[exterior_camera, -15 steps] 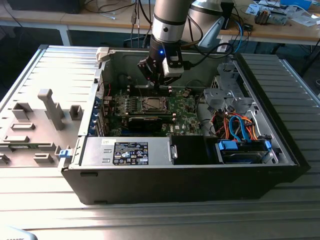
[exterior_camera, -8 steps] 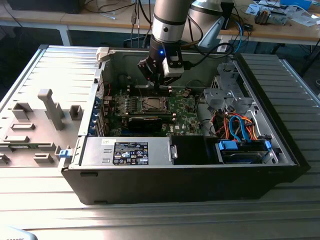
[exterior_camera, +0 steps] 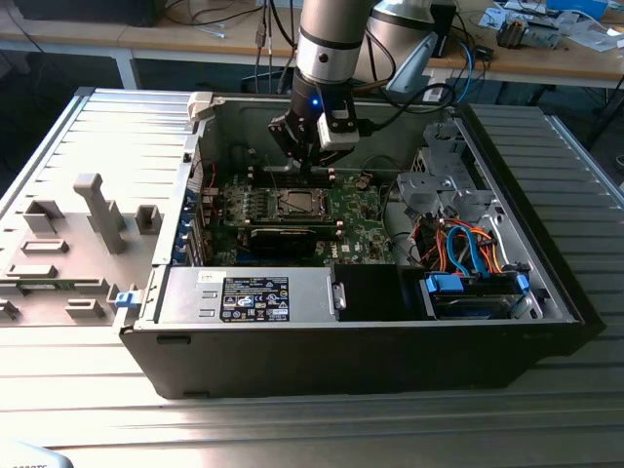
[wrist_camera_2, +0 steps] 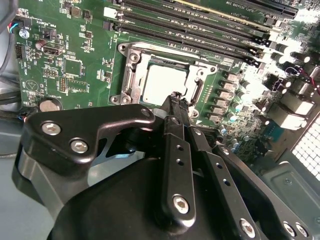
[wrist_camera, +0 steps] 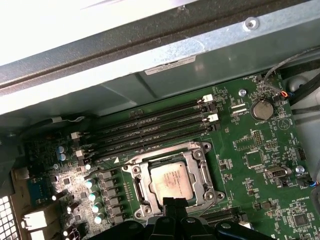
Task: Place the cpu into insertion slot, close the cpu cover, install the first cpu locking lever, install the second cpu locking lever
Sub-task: 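Install the first cpu locking lever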
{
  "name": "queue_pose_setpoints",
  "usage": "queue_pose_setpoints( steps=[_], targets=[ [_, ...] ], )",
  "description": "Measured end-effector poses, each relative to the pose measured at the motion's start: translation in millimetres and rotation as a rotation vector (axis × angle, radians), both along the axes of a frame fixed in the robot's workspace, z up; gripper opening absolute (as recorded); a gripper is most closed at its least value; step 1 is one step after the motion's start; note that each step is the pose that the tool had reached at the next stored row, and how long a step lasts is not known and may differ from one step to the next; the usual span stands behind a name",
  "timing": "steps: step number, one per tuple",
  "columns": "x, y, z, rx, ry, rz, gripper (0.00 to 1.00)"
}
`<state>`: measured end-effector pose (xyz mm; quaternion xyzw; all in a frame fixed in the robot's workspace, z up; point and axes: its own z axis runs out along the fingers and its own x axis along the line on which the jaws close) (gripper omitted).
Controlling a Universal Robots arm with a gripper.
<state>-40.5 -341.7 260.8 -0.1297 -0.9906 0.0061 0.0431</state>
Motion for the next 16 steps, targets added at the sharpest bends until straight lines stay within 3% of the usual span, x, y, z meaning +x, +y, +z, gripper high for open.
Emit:
queue_pose_setpoints(
  steps=[16],
  targets=[
    [0.0, 0.0, 0.0, -0.0001, 0.0000, 0.020, 0.11]
  ],
)
